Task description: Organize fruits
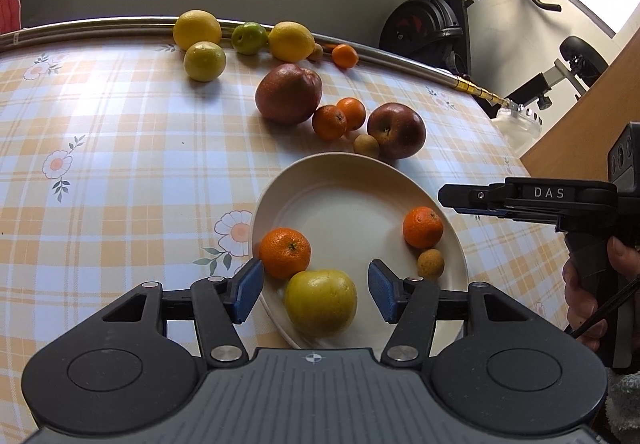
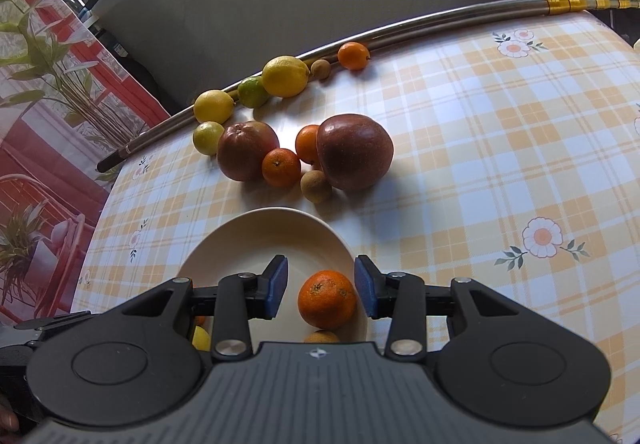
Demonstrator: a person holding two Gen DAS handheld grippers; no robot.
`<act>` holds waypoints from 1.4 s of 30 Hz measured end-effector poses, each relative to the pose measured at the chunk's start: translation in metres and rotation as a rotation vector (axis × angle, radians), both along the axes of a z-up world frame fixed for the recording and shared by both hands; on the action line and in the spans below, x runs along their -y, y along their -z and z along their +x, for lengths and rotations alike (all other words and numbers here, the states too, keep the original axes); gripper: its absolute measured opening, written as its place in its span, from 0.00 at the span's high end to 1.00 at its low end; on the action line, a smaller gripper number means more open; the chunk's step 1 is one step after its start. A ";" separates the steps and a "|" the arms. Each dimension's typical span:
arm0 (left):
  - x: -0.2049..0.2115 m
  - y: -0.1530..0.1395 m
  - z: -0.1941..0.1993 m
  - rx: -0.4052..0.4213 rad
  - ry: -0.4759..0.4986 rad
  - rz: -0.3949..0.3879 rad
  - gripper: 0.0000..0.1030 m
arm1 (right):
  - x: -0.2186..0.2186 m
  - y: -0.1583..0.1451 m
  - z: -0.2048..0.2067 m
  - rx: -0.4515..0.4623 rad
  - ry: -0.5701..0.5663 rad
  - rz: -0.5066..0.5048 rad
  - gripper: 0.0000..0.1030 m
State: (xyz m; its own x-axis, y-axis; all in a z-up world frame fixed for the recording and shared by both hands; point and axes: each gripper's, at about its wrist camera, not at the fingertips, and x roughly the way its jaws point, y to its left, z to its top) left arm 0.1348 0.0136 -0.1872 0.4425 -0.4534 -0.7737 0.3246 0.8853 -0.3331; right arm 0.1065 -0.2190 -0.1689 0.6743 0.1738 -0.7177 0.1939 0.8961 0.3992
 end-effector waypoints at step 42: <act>-0.094 -0.074 0.042 0.162 -0.360 -0.005 0.41 | 0.036 -0.043 -0.020 0.136 0.109 -0.055 0.57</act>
